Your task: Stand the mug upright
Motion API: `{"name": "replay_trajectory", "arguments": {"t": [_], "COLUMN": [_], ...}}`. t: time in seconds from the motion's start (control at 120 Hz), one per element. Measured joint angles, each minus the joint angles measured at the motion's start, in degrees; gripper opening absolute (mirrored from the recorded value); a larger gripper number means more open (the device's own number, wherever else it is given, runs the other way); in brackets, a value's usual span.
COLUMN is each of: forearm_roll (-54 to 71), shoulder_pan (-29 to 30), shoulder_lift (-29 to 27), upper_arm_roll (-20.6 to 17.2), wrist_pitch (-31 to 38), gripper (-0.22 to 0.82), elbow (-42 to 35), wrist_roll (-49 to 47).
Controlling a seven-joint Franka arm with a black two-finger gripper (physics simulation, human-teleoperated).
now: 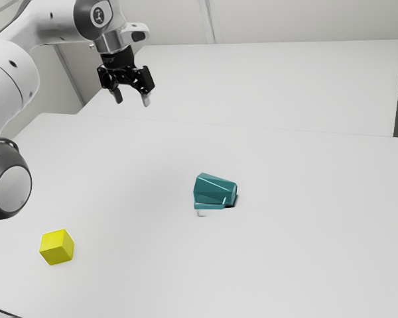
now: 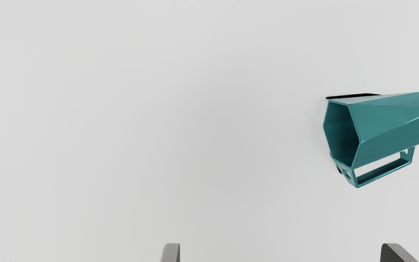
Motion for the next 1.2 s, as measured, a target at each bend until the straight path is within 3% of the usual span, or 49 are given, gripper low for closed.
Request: {"name": "replay_trajectory", "arguments": {"t": [0.2,0.4,0.683,1.2], "forearm_roll": [0.1,-2.6,-18.8,-38.5], "shoulder_pan": [0.4,1.1,1.3,-0.1], "shoulder_lift": [-0.6,-6.3,-8.1,-5.3], "upper_arm_roll": [-0.1,-2.5,-1.4,-1.8], "wrist_pitch": [0.1,0.9,10.8,29.3], "gripper": [0.60,0.60,0.60,0.60], "elbow": [-0.5,-12.2,-30.0,-40.5], "wrist_roll": [-1.8,-3.1,-0.7,13.4]}}
